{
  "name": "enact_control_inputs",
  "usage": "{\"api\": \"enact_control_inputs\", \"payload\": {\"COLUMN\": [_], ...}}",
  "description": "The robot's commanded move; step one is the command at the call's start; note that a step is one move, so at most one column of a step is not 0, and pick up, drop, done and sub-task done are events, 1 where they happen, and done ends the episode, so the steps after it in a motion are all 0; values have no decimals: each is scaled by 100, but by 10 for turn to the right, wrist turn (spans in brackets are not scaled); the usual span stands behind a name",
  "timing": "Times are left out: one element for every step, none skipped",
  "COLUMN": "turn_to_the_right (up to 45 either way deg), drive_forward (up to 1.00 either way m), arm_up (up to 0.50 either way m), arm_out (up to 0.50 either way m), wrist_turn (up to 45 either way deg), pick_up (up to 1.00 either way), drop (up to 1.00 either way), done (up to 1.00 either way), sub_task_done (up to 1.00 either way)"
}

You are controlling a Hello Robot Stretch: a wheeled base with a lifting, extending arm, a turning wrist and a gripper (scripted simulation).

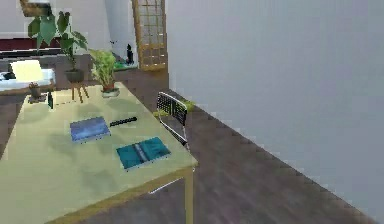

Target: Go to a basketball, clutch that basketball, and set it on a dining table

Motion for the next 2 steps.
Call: {"api": "enact_control_inputs", "payload": {"turn_to_the_right": [270,0], "drive_forward": [0,35], "arm_up": [0,0], "arm_out": [0,0], "wrist_turn": [0,0], "pick_up": [0,0], "drop": [0,0], "done": [0,0], "sub_task_done": [0,0]}}
